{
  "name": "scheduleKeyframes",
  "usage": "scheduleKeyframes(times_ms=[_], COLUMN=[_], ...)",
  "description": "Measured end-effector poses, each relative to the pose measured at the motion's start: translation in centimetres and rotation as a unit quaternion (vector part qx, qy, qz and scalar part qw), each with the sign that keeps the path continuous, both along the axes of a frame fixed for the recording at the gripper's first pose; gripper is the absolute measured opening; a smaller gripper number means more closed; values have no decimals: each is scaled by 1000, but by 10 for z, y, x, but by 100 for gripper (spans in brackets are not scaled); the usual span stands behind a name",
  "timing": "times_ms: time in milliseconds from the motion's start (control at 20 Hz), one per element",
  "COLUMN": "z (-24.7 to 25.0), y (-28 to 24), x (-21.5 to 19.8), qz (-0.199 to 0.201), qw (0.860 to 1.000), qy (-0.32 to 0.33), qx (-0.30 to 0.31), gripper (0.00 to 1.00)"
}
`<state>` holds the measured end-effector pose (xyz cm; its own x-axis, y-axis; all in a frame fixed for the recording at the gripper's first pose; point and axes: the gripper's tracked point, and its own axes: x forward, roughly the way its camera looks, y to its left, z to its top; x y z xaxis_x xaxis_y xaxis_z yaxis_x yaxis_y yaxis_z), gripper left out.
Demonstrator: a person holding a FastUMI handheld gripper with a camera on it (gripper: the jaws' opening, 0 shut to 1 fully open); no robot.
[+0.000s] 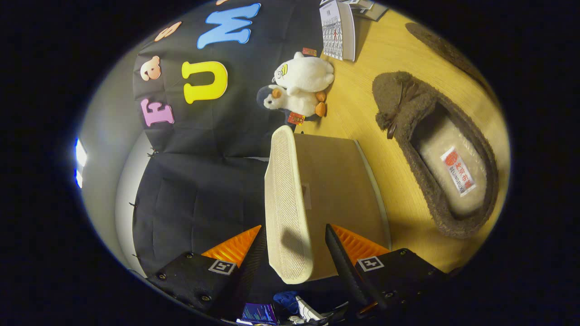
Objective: Open the storage box then place both shoes into the box .Put the left shoe in first, then the right shoe, with the right side of both shoes facing outward in a uniform manner.
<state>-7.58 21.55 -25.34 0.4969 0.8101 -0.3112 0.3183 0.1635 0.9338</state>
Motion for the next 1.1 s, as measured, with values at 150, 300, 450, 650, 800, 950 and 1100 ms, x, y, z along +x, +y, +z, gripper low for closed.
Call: scheduleKeyframes(times_ms=[150, 300, 450, 650, 800, 950, 1100], z=[-1, 12, 26, 73, 105, 124, 146], y=[-3, -8, 1, 8, 20, 35, 53], x=[3, 13, 0, 18, 24, 30, 38], qz=[-2, -16, 18, 28, 38, 48, 53], qw=[1000, 999, 997, 993, 987, 983, 980], qy=[0, -38, -69, -110, -150, -165, -176], qx=[-5, -11, -27, -37, -46, -59, -72], gripper=[33, 17, 2, 2, 2, 2, 2])
